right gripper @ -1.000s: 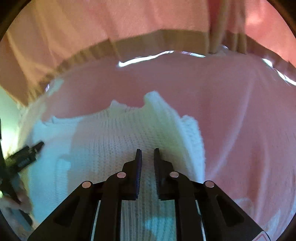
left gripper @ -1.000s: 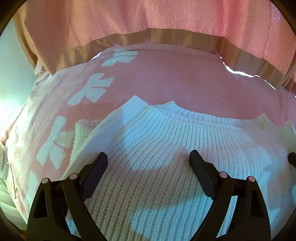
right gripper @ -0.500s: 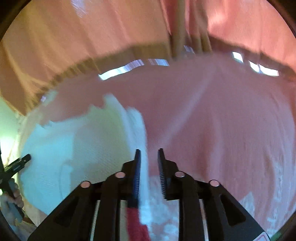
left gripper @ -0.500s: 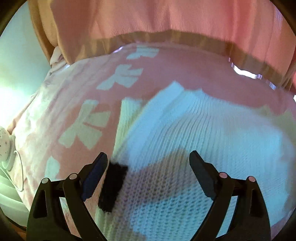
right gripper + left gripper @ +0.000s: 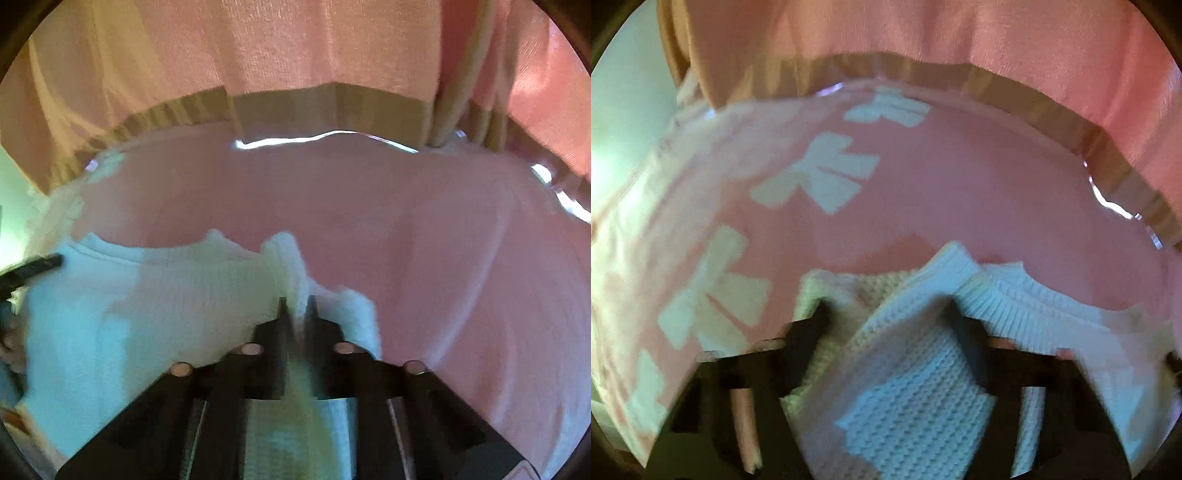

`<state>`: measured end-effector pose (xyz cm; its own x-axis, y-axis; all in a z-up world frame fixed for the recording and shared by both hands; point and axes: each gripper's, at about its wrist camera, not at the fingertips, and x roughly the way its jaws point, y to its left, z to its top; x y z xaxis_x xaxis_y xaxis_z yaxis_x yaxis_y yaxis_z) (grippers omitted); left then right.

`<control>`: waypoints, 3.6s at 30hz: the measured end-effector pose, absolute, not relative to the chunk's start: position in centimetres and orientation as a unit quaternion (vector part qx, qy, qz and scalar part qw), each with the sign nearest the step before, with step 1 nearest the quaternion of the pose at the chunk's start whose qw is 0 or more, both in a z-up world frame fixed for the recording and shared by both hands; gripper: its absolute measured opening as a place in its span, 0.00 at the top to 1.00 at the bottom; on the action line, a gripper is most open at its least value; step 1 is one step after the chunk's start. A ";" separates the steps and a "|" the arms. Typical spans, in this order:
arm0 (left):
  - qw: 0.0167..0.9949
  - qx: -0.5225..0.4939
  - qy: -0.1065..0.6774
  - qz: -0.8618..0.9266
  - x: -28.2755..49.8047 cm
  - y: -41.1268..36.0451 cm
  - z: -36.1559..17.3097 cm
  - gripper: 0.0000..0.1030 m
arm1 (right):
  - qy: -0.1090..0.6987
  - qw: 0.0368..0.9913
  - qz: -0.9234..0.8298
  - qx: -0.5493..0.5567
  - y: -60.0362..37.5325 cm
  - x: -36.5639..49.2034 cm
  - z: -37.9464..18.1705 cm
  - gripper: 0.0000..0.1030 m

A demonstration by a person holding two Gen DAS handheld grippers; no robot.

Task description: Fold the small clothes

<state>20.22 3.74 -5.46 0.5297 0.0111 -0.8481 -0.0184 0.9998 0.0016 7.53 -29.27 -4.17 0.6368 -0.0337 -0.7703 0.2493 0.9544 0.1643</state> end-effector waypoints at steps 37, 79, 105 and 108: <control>0.842 -0.196 0.502 0.008 4.1 12.5 -6.9 0.34 | 0.408 0.830 -0.062 0.375 -28.1 -10.4 -9.0 0.43; 0.866 0.077 0.494 -0.026 13.7 0.6 -4.5 0.53 | 0.441 0.887 -0.061 0.120 -28.6 1.8 -1.9 1.00; 0.857 -0.117 0.499 -0.049 9.7 8.7 -0.5 0.28 | 0.447 0.885 0.107 0.074 -14.1 -0.5 1.0 0.99; 0.825 -0.196 0.528 -0.036 9.3 12.3 -2.3 0.27 | 0.458 0.879 0.111 0.074 -13.4 -0.3 0.3 0.99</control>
